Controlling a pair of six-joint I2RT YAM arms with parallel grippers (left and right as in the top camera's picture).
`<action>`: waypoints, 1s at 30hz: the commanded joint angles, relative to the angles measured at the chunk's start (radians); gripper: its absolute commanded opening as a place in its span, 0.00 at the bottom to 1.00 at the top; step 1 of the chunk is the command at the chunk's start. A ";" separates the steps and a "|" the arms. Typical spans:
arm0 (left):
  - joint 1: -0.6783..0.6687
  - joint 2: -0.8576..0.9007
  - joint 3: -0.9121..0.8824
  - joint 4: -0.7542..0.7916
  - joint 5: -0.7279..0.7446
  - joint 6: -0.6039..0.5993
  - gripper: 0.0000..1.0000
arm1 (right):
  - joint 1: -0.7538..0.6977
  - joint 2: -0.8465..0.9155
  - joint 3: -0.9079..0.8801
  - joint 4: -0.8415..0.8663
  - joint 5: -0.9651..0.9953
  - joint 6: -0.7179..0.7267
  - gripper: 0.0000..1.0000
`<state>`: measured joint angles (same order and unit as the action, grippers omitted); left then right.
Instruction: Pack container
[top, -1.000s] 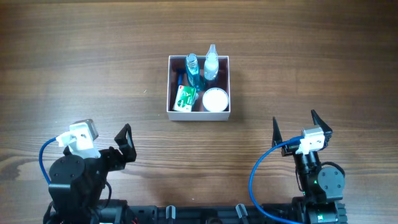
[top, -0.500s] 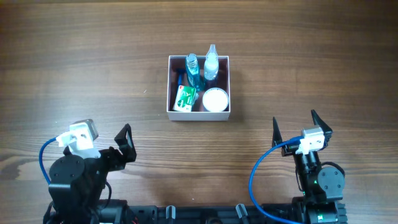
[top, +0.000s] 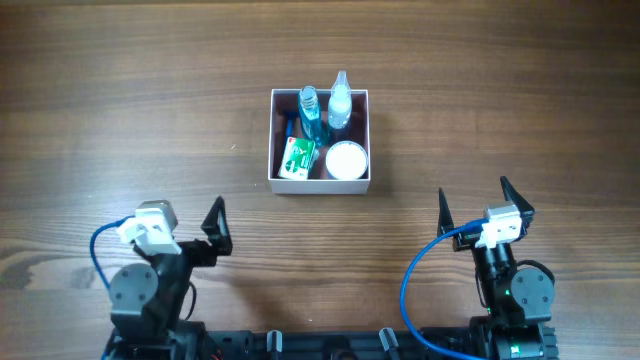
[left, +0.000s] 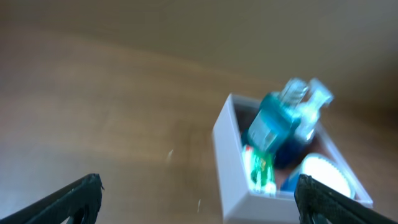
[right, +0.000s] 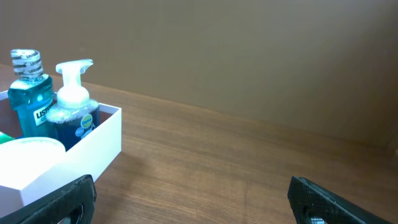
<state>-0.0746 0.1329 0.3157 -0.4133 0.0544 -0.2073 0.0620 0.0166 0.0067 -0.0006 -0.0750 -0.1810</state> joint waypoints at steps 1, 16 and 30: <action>-0.025 -0.074 -0.139 0.169 0.042 0.081 1.00 | -0.004 -0.005 -0.002 0.003 0.006 -0.002 1.00; -0.029 -0.130 -0.310 0.341 0.000 0.200 1.00 | -0.004 -0.005 -0.002 0.003 0.006 -0.002 1.00; -0.028 -0.130 -0.310 0.341 0.001 0.200 1.00 | -0.004 -0.005 -0.002 0.003 0.006 -0.002 1.00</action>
<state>-0.0982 0.0135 0.0174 -0.0772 0.0509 -0.0269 0.0620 0.0166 0.0067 -0.0002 -0.0750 -0.1810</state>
